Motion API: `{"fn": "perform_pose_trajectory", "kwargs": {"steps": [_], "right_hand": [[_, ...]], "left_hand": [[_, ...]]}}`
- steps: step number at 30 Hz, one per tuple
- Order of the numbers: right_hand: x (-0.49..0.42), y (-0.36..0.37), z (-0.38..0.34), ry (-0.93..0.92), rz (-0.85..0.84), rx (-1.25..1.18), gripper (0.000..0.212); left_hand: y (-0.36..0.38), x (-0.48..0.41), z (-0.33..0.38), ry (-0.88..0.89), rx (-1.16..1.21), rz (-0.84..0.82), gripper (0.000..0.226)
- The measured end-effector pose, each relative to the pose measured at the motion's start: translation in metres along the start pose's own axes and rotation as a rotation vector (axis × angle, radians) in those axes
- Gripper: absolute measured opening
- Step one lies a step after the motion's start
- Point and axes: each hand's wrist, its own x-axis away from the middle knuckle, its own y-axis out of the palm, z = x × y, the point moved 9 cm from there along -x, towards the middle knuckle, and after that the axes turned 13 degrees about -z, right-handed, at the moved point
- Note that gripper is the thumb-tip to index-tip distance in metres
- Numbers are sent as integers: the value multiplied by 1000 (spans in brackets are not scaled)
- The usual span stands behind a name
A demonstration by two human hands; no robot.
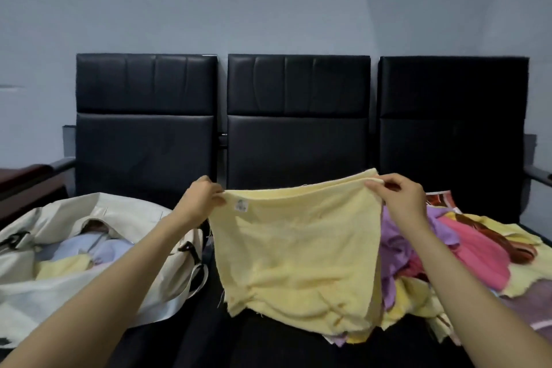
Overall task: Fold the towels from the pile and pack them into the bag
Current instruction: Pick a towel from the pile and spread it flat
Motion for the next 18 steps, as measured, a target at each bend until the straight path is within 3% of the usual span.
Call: {"fn": "perform_pose_trajectory", "kwargs": {"steps": [3,9,14,18], "right_hand": [[3,-27,-45,-55,53,-7,10],[23,-78,-132,-180,116,39,11],[49,-104,-168,-259,171,-58,13],[59,-118,-179,-299,230,-115,14]], "left_hand": [[-57,20,29,55,-17,174,15],[-126,61,86,149,-117,155,9],[-186,101,101,133,212,368,6],[-201,114,106,196,550,378,9]]}}
